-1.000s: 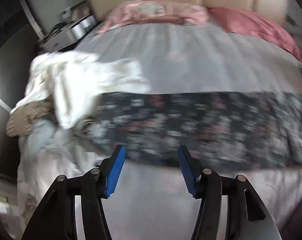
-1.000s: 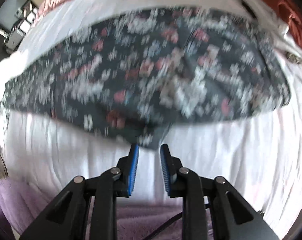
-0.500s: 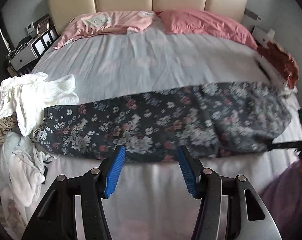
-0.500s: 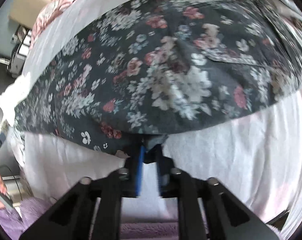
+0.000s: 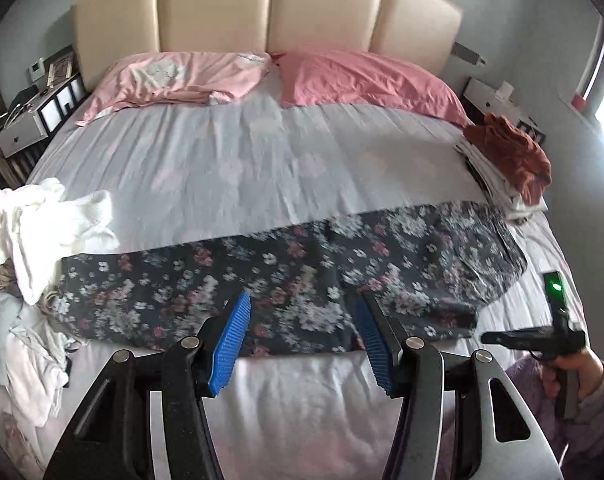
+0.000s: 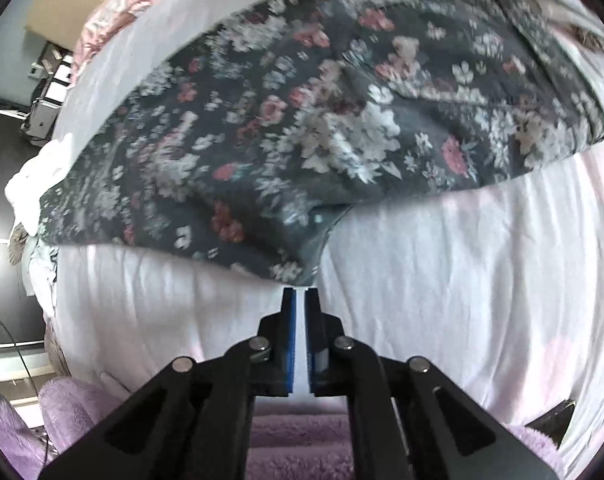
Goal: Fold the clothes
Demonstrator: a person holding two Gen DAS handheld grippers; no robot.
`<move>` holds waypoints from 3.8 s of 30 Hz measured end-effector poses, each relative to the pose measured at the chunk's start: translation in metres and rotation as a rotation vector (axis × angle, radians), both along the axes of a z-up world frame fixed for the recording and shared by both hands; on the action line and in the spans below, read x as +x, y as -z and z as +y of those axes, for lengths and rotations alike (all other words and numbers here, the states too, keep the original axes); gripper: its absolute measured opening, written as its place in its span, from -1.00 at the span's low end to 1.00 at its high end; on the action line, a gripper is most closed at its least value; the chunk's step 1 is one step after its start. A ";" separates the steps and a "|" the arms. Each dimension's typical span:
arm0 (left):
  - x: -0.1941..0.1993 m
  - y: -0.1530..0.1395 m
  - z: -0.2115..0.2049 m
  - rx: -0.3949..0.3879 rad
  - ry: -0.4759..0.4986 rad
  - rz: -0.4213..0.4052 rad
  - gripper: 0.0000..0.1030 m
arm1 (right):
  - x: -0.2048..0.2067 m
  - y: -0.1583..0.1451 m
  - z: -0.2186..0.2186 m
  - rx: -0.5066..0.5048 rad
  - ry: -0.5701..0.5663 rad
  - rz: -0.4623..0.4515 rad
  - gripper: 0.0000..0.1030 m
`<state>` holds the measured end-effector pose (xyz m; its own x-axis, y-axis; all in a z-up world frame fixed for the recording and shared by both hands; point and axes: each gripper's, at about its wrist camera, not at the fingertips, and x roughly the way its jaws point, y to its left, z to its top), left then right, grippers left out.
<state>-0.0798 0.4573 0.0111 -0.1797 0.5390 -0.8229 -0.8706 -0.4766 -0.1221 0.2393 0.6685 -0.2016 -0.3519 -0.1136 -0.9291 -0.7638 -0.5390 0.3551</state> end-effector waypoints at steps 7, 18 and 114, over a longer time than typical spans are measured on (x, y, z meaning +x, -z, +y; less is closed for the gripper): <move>-0.058 0.008 -0.041 -0.077 -0.129 0.068 0.38 | -0.014 -0.057 -0.021 0.178 -0.036 0.126 -0.85; -0.181 0.103 -0.127 -0.090 -0.467 -0.137 0.39 | -0.094 -0.060 -0.045 0.188 -0.199 0.411 0.02; 0.005 0.192 0.051 -0.103 0.146 -0.238 -0.72 | -0.248 0.037 -0.039 -0.046 -0.299 0.273 -0.32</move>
<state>-0.0748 0.5088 -0.1807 0.0980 0.4562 -0.8845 -0.8834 -0.3694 -0.2884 -0.0085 0.6291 -0.2382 -0.5300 -0.2879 -0.7976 -0.4498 -0.7019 0.5523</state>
